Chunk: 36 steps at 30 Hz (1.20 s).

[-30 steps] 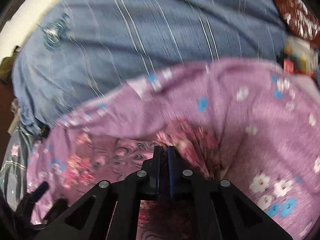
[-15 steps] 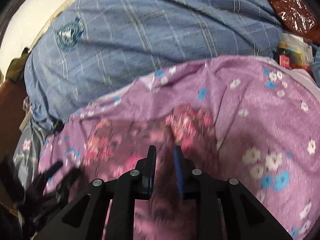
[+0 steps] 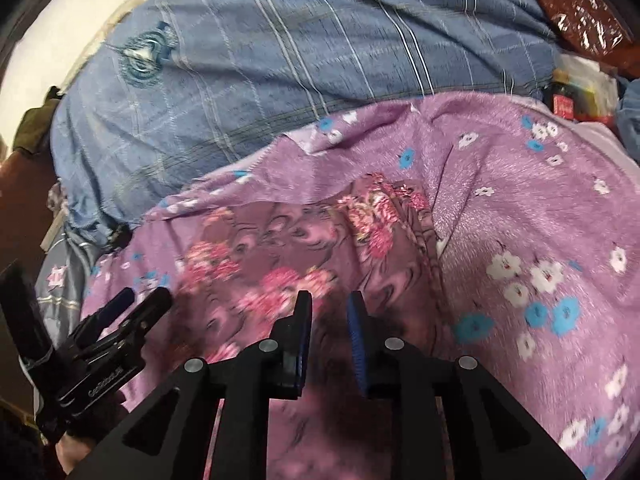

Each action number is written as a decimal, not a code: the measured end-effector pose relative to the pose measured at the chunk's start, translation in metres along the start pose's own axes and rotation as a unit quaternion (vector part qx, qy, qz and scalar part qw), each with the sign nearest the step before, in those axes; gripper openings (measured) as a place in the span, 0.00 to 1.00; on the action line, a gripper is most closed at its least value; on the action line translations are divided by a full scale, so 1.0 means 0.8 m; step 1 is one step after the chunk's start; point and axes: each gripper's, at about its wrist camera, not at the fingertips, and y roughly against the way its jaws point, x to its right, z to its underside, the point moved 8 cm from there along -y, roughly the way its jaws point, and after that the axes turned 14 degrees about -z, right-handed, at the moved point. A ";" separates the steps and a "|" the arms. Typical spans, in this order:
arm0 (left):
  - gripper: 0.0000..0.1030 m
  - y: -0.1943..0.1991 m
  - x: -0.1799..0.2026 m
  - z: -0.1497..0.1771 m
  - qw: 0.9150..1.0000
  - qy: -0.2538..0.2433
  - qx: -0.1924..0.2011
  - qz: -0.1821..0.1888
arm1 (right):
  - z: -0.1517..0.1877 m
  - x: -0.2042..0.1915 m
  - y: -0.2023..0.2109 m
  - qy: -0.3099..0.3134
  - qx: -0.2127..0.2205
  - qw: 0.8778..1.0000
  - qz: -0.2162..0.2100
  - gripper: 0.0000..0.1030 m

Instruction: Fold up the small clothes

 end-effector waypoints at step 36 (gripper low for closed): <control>0.87 0.360 -0.063 0.155 0.982 -0.053 0.156 -0.089 | 0.104 -0.132 0.173 0.152 0.060 0.980 0.116 0.29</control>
